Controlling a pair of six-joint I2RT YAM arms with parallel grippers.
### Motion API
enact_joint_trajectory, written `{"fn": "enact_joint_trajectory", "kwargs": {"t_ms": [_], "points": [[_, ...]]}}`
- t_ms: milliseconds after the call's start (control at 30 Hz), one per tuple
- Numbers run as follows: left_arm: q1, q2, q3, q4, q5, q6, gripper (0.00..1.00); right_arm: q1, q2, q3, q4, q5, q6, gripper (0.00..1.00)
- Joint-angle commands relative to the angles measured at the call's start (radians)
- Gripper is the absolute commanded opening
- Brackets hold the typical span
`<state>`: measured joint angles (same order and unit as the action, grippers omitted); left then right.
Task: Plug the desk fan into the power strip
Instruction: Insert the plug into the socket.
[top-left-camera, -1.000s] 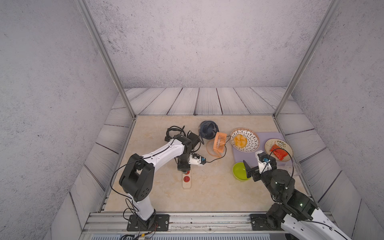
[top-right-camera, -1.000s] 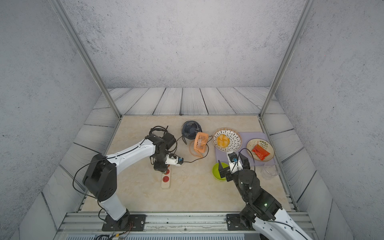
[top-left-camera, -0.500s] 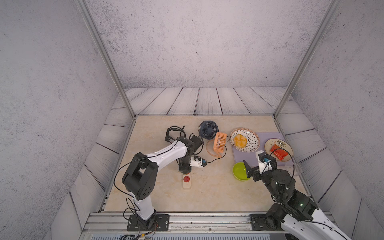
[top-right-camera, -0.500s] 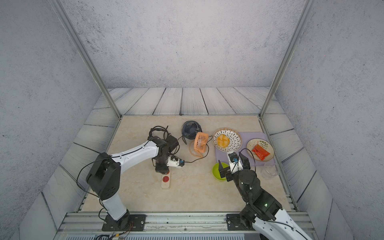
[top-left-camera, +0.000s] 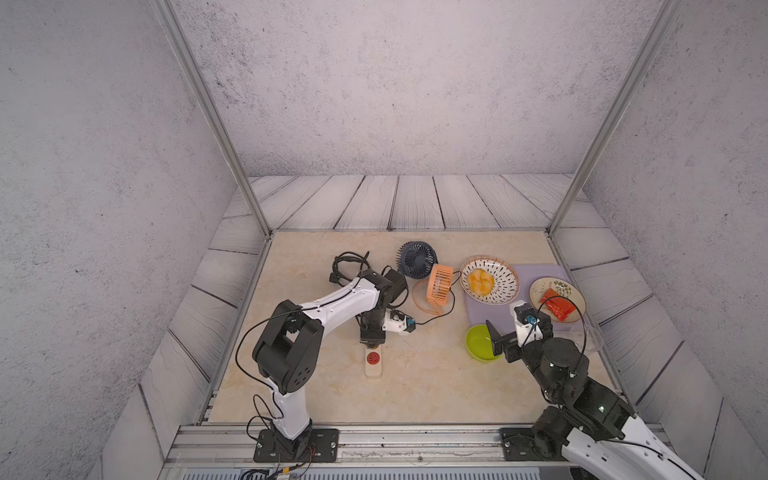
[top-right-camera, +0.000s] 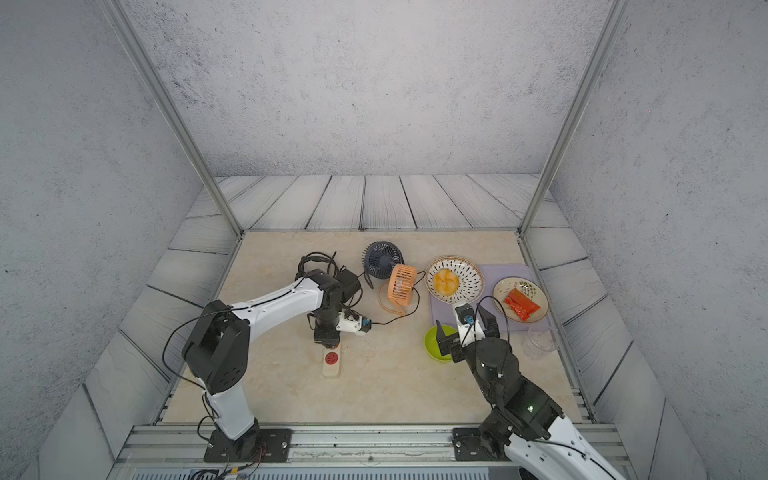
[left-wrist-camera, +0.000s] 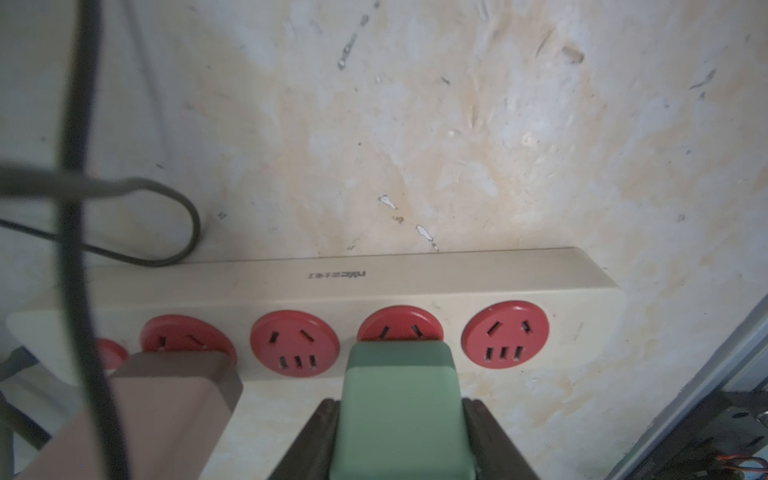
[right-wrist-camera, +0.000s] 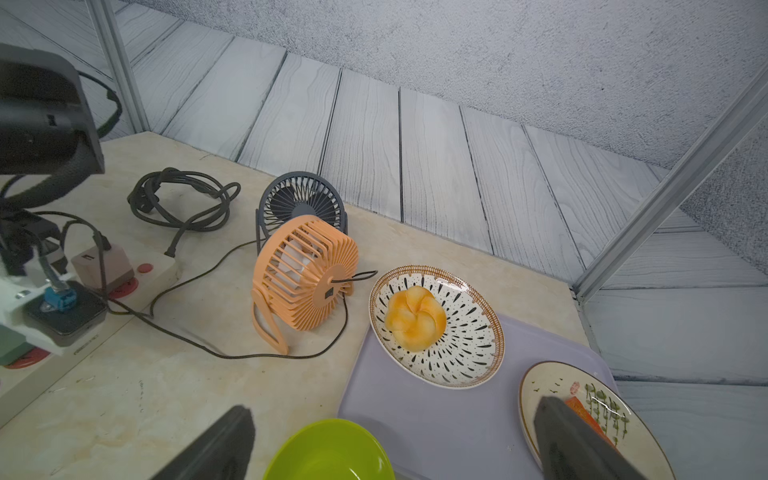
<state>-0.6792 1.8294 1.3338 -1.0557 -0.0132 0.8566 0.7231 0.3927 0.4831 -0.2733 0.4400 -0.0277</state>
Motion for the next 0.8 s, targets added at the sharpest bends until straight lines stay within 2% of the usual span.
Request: {"fn": "enact_joint_trajectory", "kwargs": {"t_ms": [0, 167, 400, 667, 767], "points": [[0.007, 0.109, -0.102, 0.099, 0.016, -0.017, 0.00, -0.003, -0.016, 0.005, 0.005, 0.012, 0.020, 0.99], [0.024, 0.068, -0.176, 0.159, 0.002, -0.006, 0.00, -0.002, 0.004, 0.013, 0.011, 0.000, 0.005, 0.99], [0.105, 0.049, -0.190, 0.150, 0.020, 0.035, 0.00, -0.004, -0.002, 0.012, 0.007, 0.004, 0.009, 0.99], [0.102, 0.083, -0.171, 0.157, 0.056, 0.037, 0.00, -0.004, -0.006, 0.010, 0.000, 0.007, 0.018, 0.99], [0.066, 0.124, -0.135, 0.138, 0.053, 0.016, 0.00, -0.004, 0.000, 0.003, 0.022, -0.001, 0.011, 0.99]]}}
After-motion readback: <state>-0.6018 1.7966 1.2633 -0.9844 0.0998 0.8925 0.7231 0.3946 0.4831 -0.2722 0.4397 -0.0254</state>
